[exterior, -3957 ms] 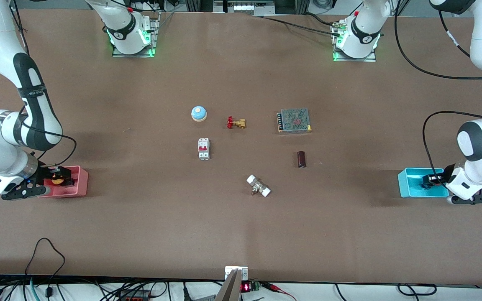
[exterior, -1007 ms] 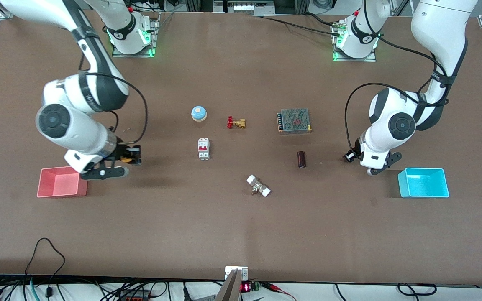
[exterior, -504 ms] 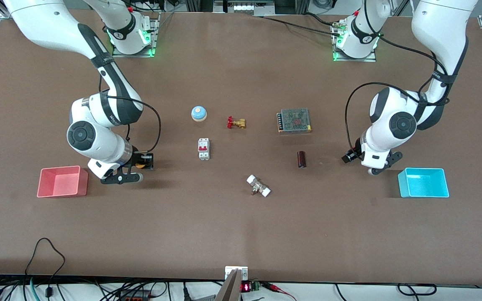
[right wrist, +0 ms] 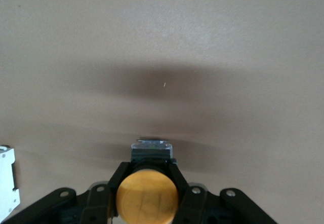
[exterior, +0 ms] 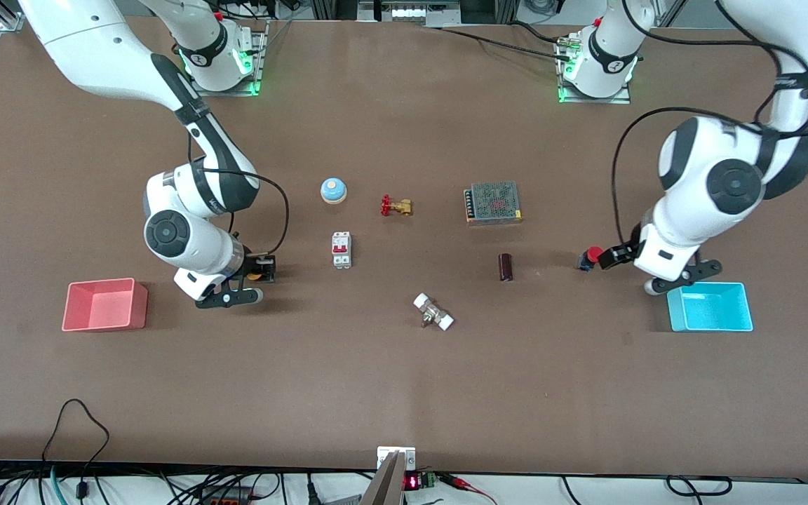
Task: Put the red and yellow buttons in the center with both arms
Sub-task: 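Set the red button down with the left gripper while the right gripper releases yellow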
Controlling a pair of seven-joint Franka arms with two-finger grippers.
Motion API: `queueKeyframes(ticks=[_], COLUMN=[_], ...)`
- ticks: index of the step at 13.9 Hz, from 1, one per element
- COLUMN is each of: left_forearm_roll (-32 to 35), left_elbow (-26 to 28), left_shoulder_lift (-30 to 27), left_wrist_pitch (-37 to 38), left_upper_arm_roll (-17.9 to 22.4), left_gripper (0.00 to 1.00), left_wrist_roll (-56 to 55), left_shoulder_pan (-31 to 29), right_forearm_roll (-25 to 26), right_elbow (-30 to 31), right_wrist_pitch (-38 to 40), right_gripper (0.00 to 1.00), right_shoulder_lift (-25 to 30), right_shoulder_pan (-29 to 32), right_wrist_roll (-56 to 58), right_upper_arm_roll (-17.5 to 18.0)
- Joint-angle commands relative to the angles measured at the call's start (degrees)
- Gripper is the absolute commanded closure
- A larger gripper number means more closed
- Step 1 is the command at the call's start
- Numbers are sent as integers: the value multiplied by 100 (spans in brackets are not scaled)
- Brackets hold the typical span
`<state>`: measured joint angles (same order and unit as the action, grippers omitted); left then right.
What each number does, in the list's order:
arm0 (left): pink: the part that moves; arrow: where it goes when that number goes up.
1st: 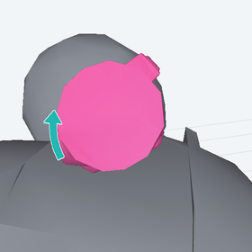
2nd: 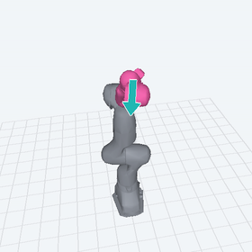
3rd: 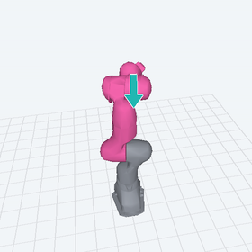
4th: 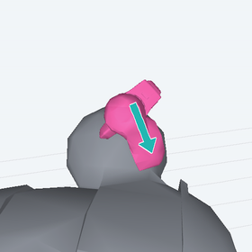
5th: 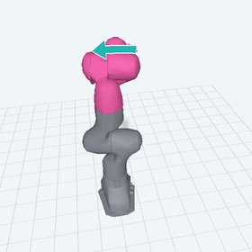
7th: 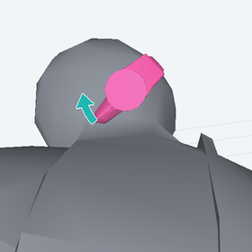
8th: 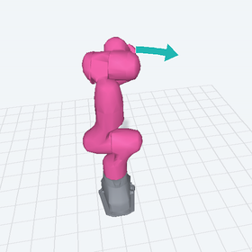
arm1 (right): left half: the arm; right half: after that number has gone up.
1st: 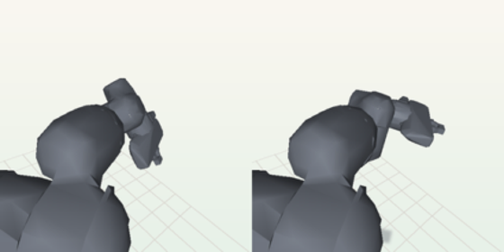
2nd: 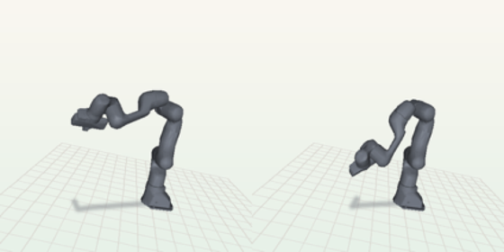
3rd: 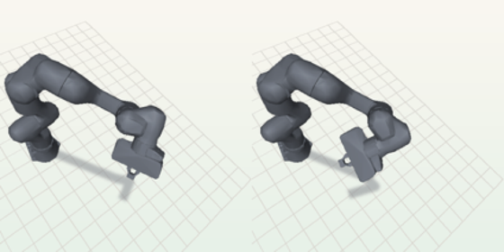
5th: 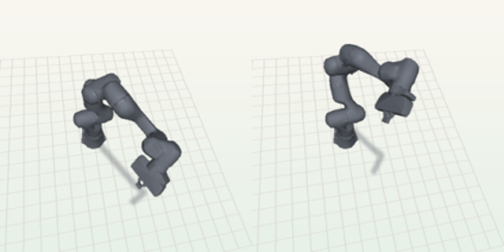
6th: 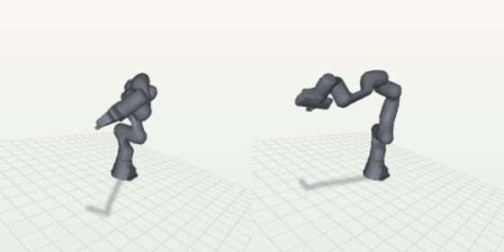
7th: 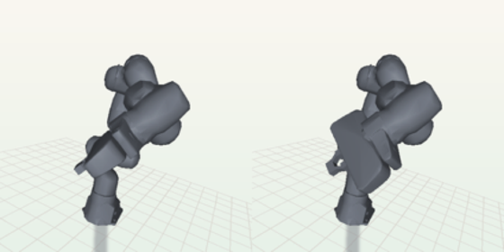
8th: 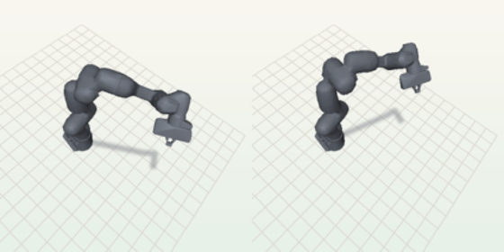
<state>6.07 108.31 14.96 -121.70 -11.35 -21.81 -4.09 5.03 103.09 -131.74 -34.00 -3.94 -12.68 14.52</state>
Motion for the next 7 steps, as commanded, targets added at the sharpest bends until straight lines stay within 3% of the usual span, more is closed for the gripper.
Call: queueKeyframes(ticks=[1,4,7], left_forearm_roll=[88,79,18], left_elbow=[-467,-1326,-2223], left_shoulder_lift=[-1,-46,-55], left_wrist_pitch=[347,1539,2990], left_upper_arm_roll=[-8,1,-7], left_gripper=[0,0,0], left_wrist_roll=[1446,2871,3218], left_shoulder_pan=[-101,-144,-145], right_forearm_roll=[69,69,69], right_elbow=[27,27,27], right_wrist_pitch=[-71,-71,-71], right_gripper=[66,51,39], right_shoulder_lift=[7,-19,-19], right_shoulder_pan=[-2,-2,7], right_wrist_roll=[2,-24,-24], right_upper_arm_roll=[16,16,16])
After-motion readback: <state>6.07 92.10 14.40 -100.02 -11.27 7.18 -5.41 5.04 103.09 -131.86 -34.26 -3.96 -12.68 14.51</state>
